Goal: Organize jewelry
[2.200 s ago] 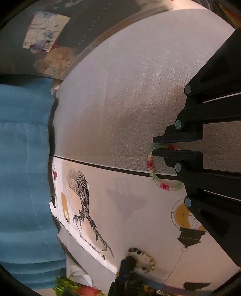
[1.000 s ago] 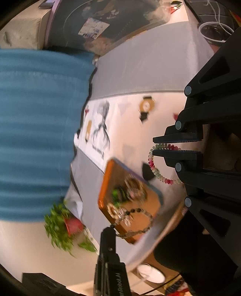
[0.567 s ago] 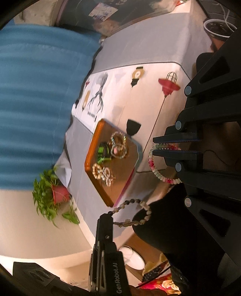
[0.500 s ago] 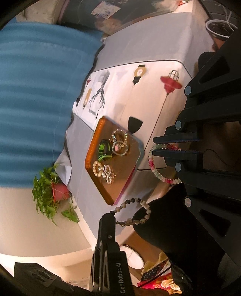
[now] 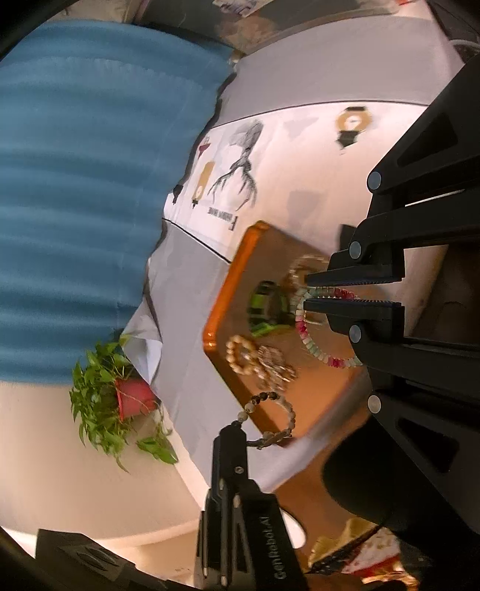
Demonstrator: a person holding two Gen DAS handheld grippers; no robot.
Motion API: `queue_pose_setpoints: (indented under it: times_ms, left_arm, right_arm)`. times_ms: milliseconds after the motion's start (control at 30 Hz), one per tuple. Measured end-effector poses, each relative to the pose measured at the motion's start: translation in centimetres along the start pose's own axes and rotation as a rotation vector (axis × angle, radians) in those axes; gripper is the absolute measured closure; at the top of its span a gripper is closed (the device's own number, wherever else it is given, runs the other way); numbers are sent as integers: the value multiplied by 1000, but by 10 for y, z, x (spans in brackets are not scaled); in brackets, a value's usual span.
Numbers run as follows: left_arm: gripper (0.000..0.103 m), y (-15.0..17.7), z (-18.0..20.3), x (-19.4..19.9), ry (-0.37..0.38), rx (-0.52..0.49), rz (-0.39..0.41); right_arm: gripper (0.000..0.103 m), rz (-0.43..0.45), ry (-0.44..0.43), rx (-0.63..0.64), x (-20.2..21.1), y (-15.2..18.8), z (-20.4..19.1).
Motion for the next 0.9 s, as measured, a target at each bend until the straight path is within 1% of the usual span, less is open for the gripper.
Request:
queue_pose_setpoints:
  times_ms: [133,267,300,333,367,400,433,467,500,533,600,700,900]
  left_arm:
    - [98,-9,-17,-30,-17,9,-26]
    - [97,-10,-34,-62,-36,26,-53]
    - [96,-9,-38,-69,-39,23,-59]
    - [87,-8,-41,-76,-45,22,-68]
    - [76,-5,-44,-81,-51,21,-82]
    - [37,-3,-47,-85,-66,21,-97]
    - [6,-2,-50,-86,-96,20,-103]
    - [5,-3,-53,-81,-136,16,-76]
    - [5,-4,-53,-76,-146,10,-39]
    - [5,-3,-53,-73,-145,9,-29]
    - [5,4,-53,-70,-139,28,-50]
    - [5,13,-54,-62,-152,57,-49]
    - [5,29,-46,-37,-171,67,-26]
  right_arm:
    - [97,-11,-11,-7,-37,-14,-2]
    - [96,-56,-22,-11,-76,-14,-5]
    - [95,-68,-26,-12,-86,-12,-6]
    - [93,-77,-32,-13,-94,-10,-7]
    - [88,-92,-39,-8,-100,-8,-9]
    - [69,-131,-34,11,-111,-2,-11]
    - [44,-152,-25,18,-114,3,-12]
    - [35,-166,-14,13,-117,8,-11]
    - [30,-163,-5,2,-116,11,-8]
    - [29,-158,2,-9,-113,15,-5]
    - [29,-171,-3,-9,-107,23,-4]
    - [29,-182,13,-19,-94,32,0]
    - [26,-156,29,-39,-63,38,2]
Point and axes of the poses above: each gripper's, at about its wrist camera, not at the fingertips, and x roughly against the way its jaws point, z to its right, y to its underside, the point moved 10 cm from there along -x, roughly the way its jaws point, and after that the axes turned 8 degrees about y, right-handed, at the moved point
